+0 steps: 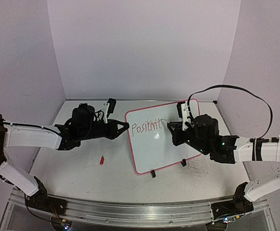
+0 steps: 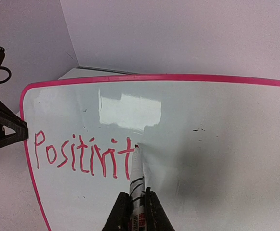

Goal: Write a sentence on the whiteboard

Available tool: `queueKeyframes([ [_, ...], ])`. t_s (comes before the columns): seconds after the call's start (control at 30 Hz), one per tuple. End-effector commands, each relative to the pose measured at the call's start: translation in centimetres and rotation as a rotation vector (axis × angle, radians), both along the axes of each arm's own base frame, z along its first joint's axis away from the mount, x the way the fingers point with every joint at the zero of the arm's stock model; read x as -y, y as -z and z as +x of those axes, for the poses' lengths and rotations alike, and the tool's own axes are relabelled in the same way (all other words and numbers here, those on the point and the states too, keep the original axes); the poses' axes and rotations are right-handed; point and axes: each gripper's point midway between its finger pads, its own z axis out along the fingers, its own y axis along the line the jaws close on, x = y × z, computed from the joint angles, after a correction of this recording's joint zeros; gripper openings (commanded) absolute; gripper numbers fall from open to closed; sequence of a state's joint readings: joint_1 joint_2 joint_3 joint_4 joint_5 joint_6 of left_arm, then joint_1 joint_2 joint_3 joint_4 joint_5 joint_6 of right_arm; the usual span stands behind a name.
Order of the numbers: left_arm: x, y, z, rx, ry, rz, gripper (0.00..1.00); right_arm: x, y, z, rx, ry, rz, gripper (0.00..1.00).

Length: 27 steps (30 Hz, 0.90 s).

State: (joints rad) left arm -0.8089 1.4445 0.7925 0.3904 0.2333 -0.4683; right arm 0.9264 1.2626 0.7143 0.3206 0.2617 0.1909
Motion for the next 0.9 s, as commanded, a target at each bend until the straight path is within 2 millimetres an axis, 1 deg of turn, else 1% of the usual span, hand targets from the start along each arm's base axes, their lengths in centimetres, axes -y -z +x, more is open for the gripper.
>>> queueKeyframes([
  [0.0, -0.6, -2.7, 0.7, 0.08, -0.031, -0.024, 0.0, -0.1, -0.2, 0.2, 0.005, 0.004, 0.012, 0.0],
  [0.27, -0.5, -2.7, 0.7, 0.079, -0.03, -0.023, 0.0, 0.4, 1.0, 0.3, -0.013, 0.03, -0.021, 0.0],
  [0.4, -0.4, -2.8, 0.8, 0.078, -0.028, -0.023, 0.0, 0.5, 1.3, 0.2, -0.019, 0.031, -0.029, 0.0],
  [0.57, -0.3, -2.8, 0.8, 0.077, -0.026, -0.025, 0.0, 0.7, 1.4, 0.0, -0.026, 0.029, -0.033, 0.0],
  [0.87, -0.2, -2.8, 0.9, 0.078, -0.024, -0.022, 0.0, 1.4, 2.9, -0.7, -0.069, 0.027, -0.044, 0.0],
])
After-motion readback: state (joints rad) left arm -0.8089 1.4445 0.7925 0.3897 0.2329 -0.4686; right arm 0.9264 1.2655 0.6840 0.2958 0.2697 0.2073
